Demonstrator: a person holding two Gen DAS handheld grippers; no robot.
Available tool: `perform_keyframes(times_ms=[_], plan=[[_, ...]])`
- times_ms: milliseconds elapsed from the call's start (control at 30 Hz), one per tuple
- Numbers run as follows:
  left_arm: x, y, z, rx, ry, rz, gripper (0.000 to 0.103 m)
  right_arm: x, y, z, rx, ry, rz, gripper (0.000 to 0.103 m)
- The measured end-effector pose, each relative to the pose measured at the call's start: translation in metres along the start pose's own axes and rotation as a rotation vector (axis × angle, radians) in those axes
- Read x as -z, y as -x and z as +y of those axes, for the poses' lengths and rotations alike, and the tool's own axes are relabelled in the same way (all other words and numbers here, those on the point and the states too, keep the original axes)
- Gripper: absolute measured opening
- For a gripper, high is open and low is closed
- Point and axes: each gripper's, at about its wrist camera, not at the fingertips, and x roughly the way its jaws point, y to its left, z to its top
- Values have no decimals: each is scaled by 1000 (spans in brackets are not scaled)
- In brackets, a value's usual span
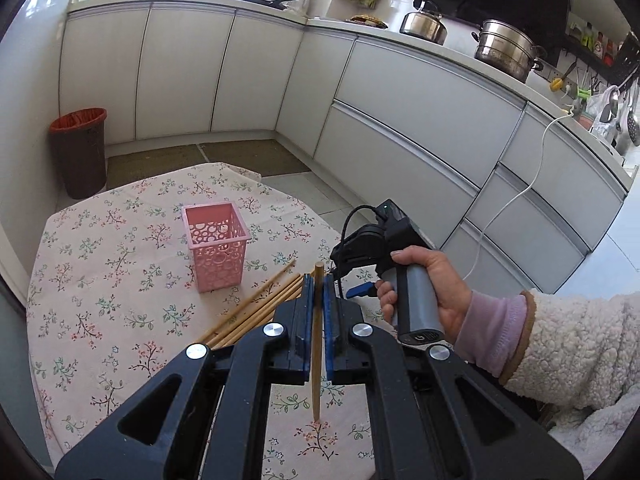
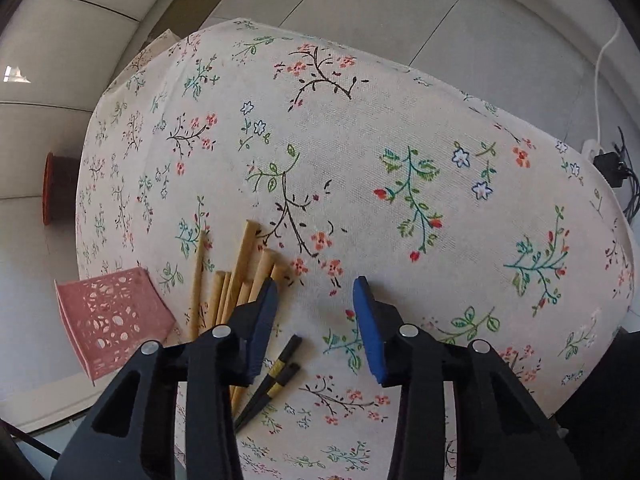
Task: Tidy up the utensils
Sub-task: 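Lift the chopstick with the left tool while the right tool grasps another chopstick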
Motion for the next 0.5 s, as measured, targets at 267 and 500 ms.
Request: perform_keyframes(times_ms=[267, 500], plan=[[-2, -1, -1, -5, 0, -1, 4, 17, -11, 46, 214, 137, -106, 35], [-3, 9, -3, -10, 0, -22, 4, 8, 0, 9, 5, 75, -96, 12]])
